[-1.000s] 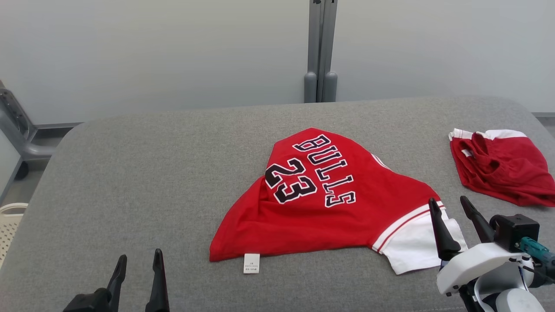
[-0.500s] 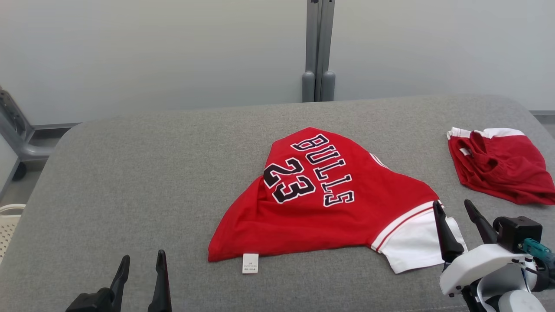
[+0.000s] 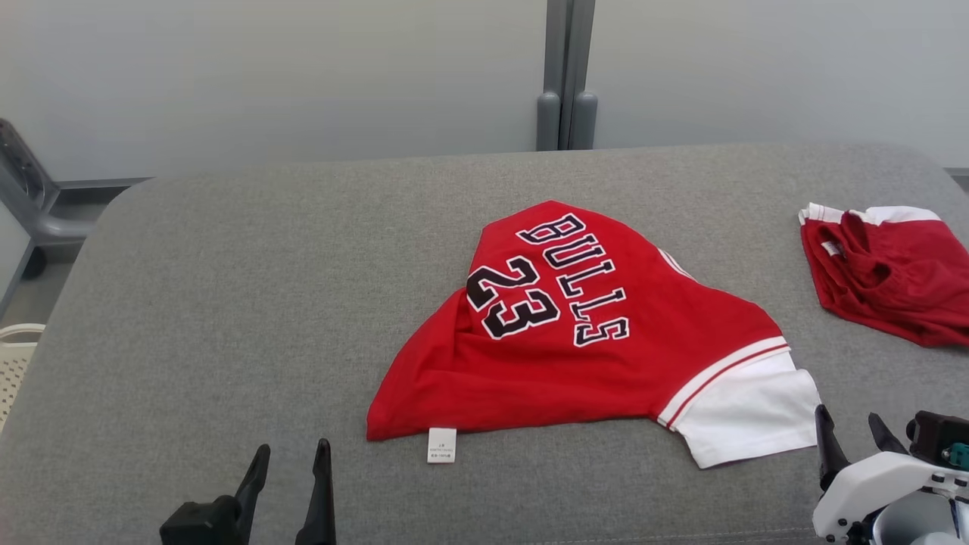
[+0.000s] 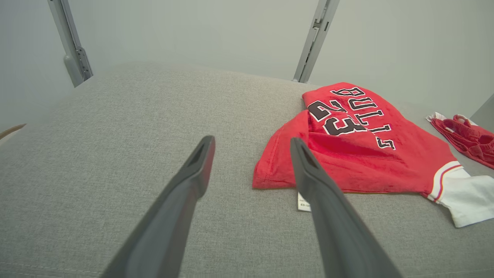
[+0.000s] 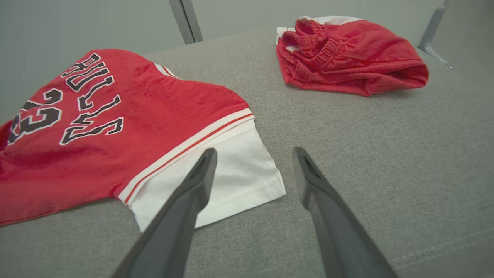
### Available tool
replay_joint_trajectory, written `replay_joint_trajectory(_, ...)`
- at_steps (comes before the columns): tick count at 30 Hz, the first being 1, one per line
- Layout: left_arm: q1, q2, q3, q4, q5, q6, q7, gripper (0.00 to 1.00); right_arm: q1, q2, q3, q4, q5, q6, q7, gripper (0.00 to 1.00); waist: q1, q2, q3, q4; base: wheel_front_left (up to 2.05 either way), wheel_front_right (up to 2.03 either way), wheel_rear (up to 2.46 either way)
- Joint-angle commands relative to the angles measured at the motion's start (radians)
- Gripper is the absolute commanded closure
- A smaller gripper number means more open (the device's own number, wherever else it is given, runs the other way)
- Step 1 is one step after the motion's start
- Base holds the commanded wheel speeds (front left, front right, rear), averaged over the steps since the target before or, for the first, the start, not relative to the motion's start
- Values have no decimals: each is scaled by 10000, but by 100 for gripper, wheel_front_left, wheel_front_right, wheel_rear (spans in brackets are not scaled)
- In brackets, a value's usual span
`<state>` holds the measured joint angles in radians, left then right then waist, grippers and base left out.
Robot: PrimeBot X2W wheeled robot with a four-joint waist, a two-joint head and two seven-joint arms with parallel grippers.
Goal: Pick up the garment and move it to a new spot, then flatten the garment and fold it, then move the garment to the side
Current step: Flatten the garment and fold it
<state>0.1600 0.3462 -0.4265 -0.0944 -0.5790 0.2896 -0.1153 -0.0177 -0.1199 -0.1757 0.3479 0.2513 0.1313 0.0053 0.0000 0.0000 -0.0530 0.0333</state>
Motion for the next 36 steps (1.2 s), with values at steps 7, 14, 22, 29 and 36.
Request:
replay_joint_trajectory(7, -459, -227, -311, 379, 55, -226, -21, 0, -643, -145, -407, 1626, 176, -11, -461, 0, 0, 0, 563, 201, 0, 0, 0)
replay_joint_trajectory(14, -878, -269, -433, 514, 162, -318, -14, 0, -1617, -315, -455, 3045, 297, -10, -775, 0, 0, 0, 1177, 335, 0, 0, 0)
replay_joint_trajectory(22, -1162, -281, -468, 628, 196, -333, -32, 0, -2529, -457, -42, 4559, 624, -10, -1036, 56, 0, 0, 1491, 444, 0, 0, 0)
replay_joint_trajectory(29, -1198, -285, -449, 699, 137, -308, -69, 0, -2839, -507, 393, 5179, 1053, -11, -1394, 100, 0, 0, 1470, 388, 0, 0, 0)
replay_joint_trajectory(36, -1132, -883, -294, 816, -900, -765, -145, 0, -3058, -713, 932, 5085, 1820, -11, -1894, 100, 0, 0, 1354, 169, 0, 0, 0)
